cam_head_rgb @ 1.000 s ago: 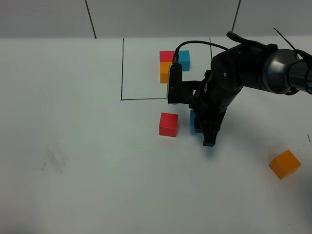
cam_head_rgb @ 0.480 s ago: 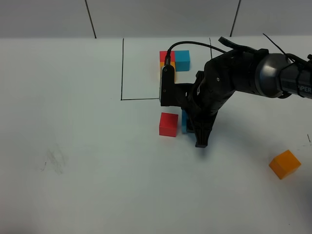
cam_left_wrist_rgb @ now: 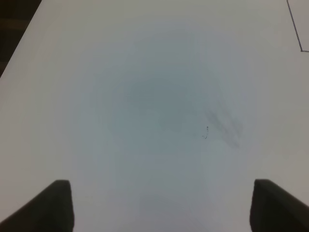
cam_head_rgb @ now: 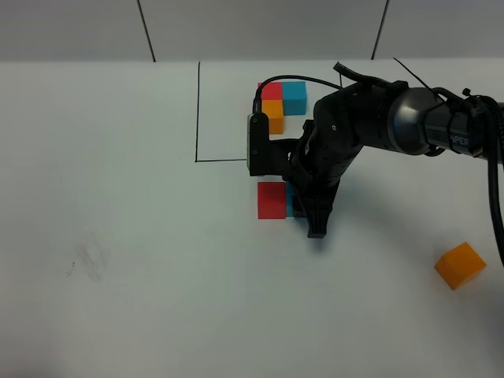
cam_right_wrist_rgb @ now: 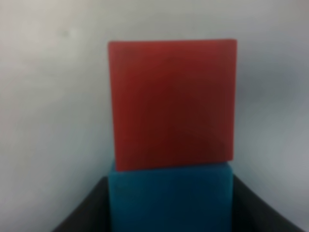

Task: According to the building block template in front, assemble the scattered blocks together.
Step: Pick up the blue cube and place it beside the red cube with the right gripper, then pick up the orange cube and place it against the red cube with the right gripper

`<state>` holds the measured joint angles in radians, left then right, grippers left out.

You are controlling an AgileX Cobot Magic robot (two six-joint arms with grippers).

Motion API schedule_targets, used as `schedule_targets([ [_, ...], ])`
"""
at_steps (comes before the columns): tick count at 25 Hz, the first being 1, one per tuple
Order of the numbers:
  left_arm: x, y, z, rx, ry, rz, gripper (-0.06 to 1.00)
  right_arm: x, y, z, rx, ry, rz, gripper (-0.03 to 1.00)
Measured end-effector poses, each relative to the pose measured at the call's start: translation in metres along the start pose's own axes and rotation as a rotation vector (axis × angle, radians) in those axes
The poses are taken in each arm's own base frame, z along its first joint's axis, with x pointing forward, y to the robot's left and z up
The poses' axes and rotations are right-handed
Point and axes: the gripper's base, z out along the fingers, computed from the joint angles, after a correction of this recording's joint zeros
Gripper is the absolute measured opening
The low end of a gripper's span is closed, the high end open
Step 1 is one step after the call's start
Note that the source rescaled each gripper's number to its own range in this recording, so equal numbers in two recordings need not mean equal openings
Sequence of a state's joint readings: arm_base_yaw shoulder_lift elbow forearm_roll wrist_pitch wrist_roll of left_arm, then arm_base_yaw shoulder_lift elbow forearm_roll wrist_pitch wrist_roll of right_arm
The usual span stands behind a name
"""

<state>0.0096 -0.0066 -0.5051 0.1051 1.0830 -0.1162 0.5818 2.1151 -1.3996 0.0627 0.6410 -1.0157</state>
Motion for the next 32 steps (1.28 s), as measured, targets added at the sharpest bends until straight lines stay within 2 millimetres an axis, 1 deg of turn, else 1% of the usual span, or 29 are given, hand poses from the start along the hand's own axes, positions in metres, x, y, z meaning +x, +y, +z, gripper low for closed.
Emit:
schedule_targets([
  [10, 0.0, 0.0, 0.0, 0.0, 0.0, 0.0, 0.68, -0.003, -0.002, 0.003, -0.051, 0.019, -0.103, 0.01],
  [17, 0.0, 0.0, 0.0, 0.0, 0.0, 0.0, 0.68, -0.001, 0.0, 0.003, -0.08, 0.031, -0.11, 0.01],
  [18, 0.0, 0.0, 0.0, 0.0, 0.0, 0.0, 0.68, -0.001, 0.0, 0.003, -0.08, 0.03, -0.109, 0.03],
  [19, 0.0, 0.0, 0.0, 0.0, 0.0, 0.0, 0.68, -0.001, 0.001, 0.003, -0.083, 0.031, -0.108, 0.07],
  [20, 0.0, 0.0, 0.0, 0.0, 0.0, 0.0, 0.68, 0.0, 0.002, 0.006, -0.093, 0.036, -0.108, 0.14],
  [21, 0.0, 0.0, 0.0, 0.0, 0.0, 0.0, 0.68, 0.0, 0.003, 0.009, -0.101, 0.039, -0.106, 0.25],
  [23, 0.0, 0.0, 0.0, 0.0, 0.0, 0.0, 0.68, 0.0, 0.003, 0.01, -0.095, 0.035, -0.099, 0.52],
  [25, 0.0, 0.0, 0.0, 0.0, 0.0, 0.0, 0.68, -0.001, 0.001, 0.007, -0.076, 0.035, -0.086, 0.75],
  [26, 0.0, 0.0, 0.0, 0.0, 0.0, 0.0, 0.68, 0.0, 0.0, 0.004, -0.064, 0.042, -0.074, 0.86],
  [28, 0.0, 0.0, 0.0, 0.0, 0.0, 0.0, 0.68, 0.0, -0.004, -0.01, -0.032, 0.055, -0.031, 0.95],
  [30, 0.0, 0.0, 0.0, 0.0, 0.0, 0.0, 0.68, 0.005, -0.008, -0.027, -0.012, 0.08, 0.075, 0.99],
  [32, 0.0, 0.0, 0.0, 0.0, 0.0, 0.0, 0.68, 0.014, -0.011, -0.047, 0.001, 0.095, 0.233, 1.0],
])
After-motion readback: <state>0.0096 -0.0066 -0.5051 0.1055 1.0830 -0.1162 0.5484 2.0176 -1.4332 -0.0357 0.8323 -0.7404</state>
